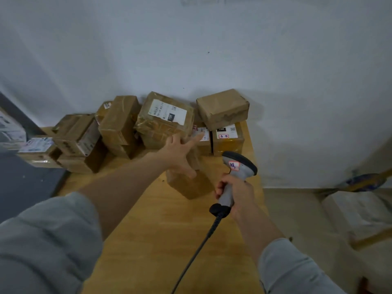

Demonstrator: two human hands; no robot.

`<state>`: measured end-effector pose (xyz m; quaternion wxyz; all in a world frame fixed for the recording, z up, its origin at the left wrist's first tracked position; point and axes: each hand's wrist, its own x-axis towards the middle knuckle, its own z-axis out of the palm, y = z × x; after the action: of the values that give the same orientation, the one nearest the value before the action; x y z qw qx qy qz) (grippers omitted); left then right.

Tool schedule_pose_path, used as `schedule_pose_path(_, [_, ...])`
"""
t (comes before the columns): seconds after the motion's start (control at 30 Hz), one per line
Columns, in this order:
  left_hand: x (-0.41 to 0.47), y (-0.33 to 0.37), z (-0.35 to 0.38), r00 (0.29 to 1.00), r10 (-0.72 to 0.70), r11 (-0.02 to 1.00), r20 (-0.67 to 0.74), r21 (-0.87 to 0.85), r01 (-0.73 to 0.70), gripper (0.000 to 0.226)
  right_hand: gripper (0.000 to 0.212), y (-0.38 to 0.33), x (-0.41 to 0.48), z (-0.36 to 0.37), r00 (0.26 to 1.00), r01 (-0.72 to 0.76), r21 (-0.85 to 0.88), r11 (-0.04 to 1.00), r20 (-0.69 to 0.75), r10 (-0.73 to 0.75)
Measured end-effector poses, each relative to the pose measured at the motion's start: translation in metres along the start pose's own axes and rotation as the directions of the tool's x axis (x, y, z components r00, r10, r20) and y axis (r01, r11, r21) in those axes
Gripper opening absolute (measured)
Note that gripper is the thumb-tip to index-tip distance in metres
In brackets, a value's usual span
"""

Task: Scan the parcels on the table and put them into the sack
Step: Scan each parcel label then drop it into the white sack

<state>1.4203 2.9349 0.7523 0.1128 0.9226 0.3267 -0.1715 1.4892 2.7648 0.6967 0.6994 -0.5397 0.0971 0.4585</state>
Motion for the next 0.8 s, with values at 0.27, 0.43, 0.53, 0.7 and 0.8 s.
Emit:
schedule_pose_path(0.27, [-0.14,-0.119,0.112,0.922,-0.375,0.786,0.099,-0.493,0.373,0.127,0.006,0.064,-0.045,0.025,0.993,-0.103,-0.111,0.988,0.051,0.109])
schedule_pose_path(0.43, [-0.189,-0.138,0.166,0.892,-0.43,0.736,0.139,-0.519,0.435,0.142,0.008,0.102,-0.068,0.038,0.99,-0.127,-0.217,0.968,0.033,0.137])
schedule_pose_path(0.53, [-0.197,-0.136,0.177,0.899,-0.431,0.825,0.084,-0.366,0.43,0.145,0.009,0.121,-0.08,0.046,0.984,-0.16,-0.279,0.947,0.03,0.175])
schedule_pose_path(0.7, [-0.196,-0.135,0.17,0.927,-0.376,0.875,0.005,-0.328,0.356,0.128,0.013,0.136,-0.096,0.054,0.983,-0.166,-0.29,0.942,0.024,0.181])
schedule_pose_path(0.8, [-0.209,-0.155,0.16,0.929,-0.341,0.656,0.146,-0.671,0.346,0.107,0.011,0.139,-0.102,0.056,0.987,-0.148,-0.287,0.946,0.023,0.161])
